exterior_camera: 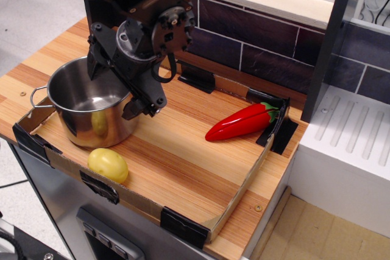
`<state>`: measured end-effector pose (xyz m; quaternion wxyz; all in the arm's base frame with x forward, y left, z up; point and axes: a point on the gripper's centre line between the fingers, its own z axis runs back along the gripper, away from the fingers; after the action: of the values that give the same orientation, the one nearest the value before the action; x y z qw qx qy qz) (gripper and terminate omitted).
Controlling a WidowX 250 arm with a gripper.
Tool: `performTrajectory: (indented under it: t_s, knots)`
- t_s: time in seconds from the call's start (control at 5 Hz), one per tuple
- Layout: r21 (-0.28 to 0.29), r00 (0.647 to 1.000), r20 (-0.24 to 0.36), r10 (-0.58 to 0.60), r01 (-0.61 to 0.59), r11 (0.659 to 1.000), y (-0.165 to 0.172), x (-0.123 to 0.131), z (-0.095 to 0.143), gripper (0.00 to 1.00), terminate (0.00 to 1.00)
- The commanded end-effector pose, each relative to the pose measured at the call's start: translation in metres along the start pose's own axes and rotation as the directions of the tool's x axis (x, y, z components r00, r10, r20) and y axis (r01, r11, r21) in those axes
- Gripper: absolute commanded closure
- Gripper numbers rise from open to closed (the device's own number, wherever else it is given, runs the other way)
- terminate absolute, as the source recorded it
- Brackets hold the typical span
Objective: Topple metal pot
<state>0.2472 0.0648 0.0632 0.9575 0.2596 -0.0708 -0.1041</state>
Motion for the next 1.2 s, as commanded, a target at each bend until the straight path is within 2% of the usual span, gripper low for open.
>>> performTrajectory:
  t_s: [0.0, 0.2, 0.4, 1.0]
  knots:
    - [0.003, 1.000, -0.008, 0.022, -0.022, 1.000, 0.015, 0.001, -0.003, 0.00, 0.00]
    - [0.001, 1.000, -0.003, 0.021, -0.021, 1.000, 0.018, 0.001, -0.005, 0.00, 0.00]
    - [-0.034, 1.000, 0.000, 0.017, -0.017, 0.999, 0.021, 0.003, -0.008, 1.00, 0.00]
    - [-0.133, 1.000, -0.023, 0.005, -0.008, 0.991, 0.032, 0.011, -0.011, 1.00, 0.00]
